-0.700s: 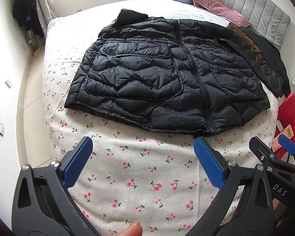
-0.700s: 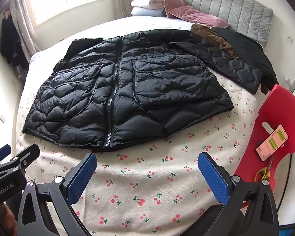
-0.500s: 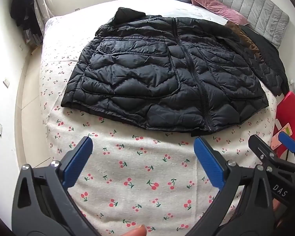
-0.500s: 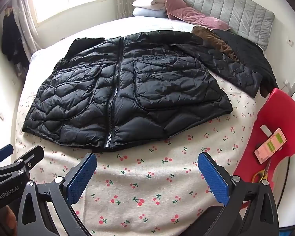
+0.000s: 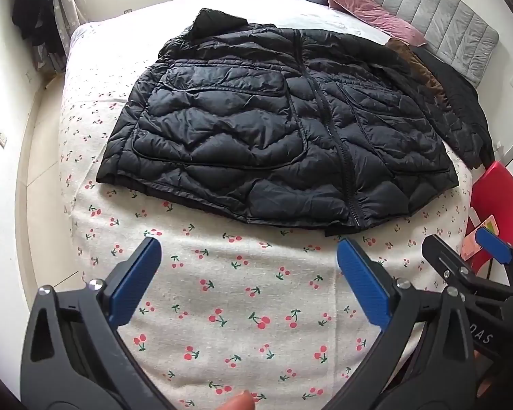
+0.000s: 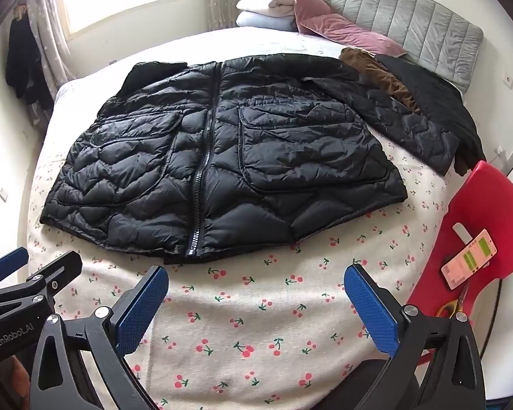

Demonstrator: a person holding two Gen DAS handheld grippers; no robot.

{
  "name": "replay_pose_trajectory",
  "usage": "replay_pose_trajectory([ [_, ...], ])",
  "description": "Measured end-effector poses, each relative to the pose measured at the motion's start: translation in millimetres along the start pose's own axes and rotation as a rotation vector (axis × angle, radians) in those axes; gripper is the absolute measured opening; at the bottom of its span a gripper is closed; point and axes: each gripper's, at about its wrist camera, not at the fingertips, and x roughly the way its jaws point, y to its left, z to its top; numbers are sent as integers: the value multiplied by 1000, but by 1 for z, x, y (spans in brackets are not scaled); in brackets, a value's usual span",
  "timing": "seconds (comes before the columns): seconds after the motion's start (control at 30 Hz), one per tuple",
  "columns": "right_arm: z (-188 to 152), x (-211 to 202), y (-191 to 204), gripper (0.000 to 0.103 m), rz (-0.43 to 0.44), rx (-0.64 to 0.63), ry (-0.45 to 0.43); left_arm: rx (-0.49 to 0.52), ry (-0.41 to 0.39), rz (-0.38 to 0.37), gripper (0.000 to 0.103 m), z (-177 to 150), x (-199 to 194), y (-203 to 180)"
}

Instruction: Fold large clothes

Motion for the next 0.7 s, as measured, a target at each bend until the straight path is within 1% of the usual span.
replay_pose_trajectory([
  [0.33, 1, 1, 2, 103, 0, 1, -1, 5, -16, -4, 102, 0, -4, 0],
  [0.7, 1, 1, 2, 103, 3, 2, 1, 6, -14, -5, 102, -1, -3, 0],
])
